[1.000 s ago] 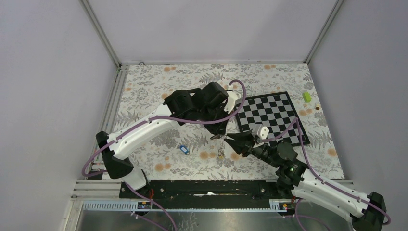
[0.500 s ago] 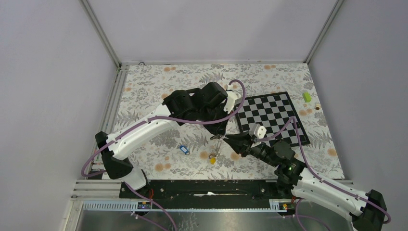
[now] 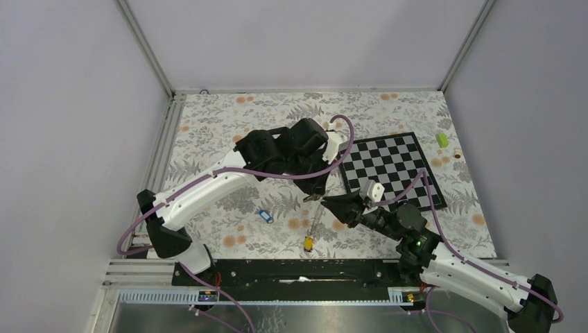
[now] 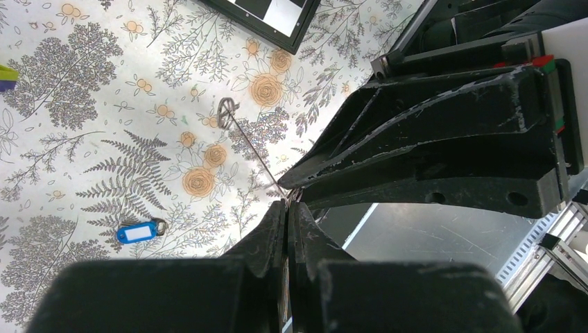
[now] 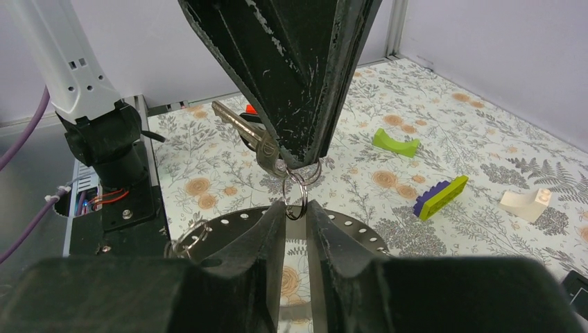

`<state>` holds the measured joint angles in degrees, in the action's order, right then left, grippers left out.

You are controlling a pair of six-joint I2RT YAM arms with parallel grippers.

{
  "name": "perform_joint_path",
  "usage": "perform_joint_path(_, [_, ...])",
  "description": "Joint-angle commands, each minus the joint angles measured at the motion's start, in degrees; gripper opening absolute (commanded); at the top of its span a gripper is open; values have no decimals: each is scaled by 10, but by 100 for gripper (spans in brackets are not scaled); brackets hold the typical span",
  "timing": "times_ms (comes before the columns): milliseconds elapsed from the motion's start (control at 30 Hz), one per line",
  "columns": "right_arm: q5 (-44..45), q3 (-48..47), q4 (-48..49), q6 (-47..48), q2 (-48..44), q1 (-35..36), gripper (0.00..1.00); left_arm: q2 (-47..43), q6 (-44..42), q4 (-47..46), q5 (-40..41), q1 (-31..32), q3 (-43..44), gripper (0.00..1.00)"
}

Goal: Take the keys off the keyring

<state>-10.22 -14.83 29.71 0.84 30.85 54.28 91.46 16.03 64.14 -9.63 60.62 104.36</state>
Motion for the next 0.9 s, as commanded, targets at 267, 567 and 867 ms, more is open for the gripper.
perform_joint_path(267, [-16, -16, 39, 12, 3, 2, 12, -20, 1, -32, -19, 1, 4, 0])
perform_joint_path(567, [-6, -26, 53, 16, -2, 2, 0, -25, 6, -42, -20, 1, -1, 0])
perform_joint_path(867, [-19, -96, -27, 94, -15, 2, 0, -88, 14, -144, 27, 1, -64, 0])
